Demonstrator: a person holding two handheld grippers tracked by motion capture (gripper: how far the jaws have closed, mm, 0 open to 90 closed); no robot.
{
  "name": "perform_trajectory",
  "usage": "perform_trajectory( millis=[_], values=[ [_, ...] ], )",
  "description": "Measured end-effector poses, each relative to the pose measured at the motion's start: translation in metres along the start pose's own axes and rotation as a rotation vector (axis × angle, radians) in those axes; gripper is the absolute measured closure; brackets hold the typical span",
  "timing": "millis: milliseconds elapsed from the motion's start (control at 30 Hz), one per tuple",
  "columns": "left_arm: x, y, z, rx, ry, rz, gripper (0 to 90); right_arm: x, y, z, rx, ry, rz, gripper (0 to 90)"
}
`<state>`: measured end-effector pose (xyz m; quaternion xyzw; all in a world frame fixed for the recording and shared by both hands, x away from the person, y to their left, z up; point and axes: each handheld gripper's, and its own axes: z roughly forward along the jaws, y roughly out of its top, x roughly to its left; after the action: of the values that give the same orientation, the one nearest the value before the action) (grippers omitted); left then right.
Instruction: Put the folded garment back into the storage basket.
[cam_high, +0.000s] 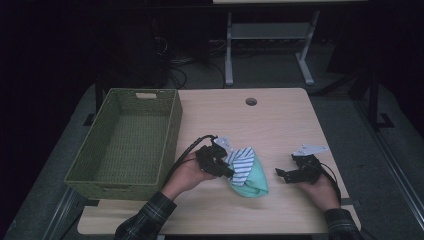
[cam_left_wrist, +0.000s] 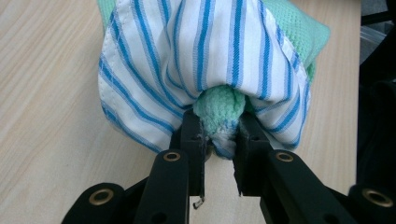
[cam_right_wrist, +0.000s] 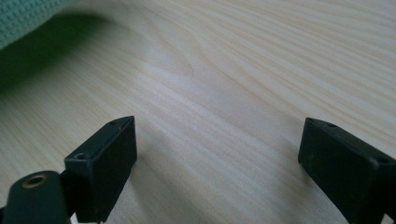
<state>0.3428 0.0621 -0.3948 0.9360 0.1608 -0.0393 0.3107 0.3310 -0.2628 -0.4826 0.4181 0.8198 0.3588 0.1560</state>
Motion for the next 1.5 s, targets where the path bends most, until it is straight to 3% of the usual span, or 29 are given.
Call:
perform_trajectory(
  millis=[400, 900, 1233, 1500],
  values=[
    [0.004, 0.01, -0.021, 0.003, 0.0, 0.002, 76.1, 0.0, 0.0, 0.0, 0.0, 0.0, 0.002, 11.0],
    [0.01, 0.018, -0.047, -0.037, 0.017, -0.017, 75.9, 0.0, 0.0, 0.0, -0.002, 0.0, 0.001, 10.9],
    [0.015, 0.02, -0.064, -0.049, 0.037, -0.024, 75.8, 0.001, 0.001, 0.002, 0.013, -0.015, 0.016, 3.0],
    [0.019, 0.02, -0.081, -0.059, 0.061, -0.031, 75.8, 0.0, 0.001, 0.002, 0.017, -0.019, 0.016, 2.2]
  ],
)
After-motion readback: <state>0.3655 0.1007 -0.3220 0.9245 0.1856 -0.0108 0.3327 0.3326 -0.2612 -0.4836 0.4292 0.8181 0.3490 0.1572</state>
